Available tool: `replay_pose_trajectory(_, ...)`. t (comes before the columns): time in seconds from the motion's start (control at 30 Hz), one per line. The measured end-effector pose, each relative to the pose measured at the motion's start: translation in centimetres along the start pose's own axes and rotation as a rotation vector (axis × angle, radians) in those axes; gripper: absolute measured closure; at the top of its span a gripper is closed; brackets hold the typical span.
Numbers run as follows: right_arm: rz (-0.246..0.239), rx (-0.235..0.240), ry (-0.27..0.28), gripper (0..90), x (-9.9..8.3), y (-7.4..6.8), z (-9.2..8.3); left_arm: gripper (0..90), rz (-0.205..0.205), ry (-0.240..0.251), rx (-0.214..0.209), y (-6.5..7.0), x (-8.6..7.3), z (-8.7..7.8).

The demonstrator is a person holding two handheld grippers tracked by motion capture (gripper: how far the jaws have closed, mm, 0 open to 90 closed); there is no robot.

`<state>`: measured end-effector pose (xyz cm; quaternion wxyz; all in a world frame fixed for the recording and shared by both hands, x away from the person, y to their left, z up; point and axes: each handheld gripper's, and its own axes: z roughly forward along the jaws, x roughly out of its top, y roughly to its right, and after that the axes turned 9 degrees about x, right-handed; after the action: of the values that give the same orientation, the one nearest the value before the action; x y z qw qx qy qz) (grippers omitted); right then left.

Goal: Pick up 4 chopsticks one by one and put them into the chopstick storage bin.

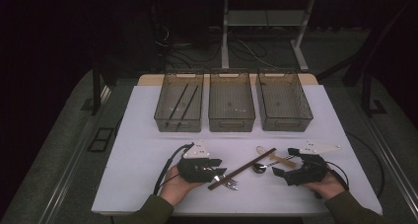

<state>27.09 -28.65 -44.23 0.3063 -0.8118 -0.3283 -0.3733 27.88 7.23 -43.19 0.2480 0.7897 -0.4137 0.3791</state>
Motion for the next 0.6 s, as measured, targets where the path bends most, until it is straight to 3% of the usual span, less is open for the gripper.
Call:
replay_pose_trajectory(0.33, 0.001, 0.000, -0.003, 2.4, 0.0, 0.0, 0.0, 73.3, 0.002, -0.029, -0.012, 0.4, 0.6, 1.2)
replay_pose_trajectory(0.6, 0.001, 0.000, -0.003, 2.4, 0.0, 0.0, 0.0, 74.5, 0.005, -0.052, -0.018, 0.8, 0.6, 2.2)
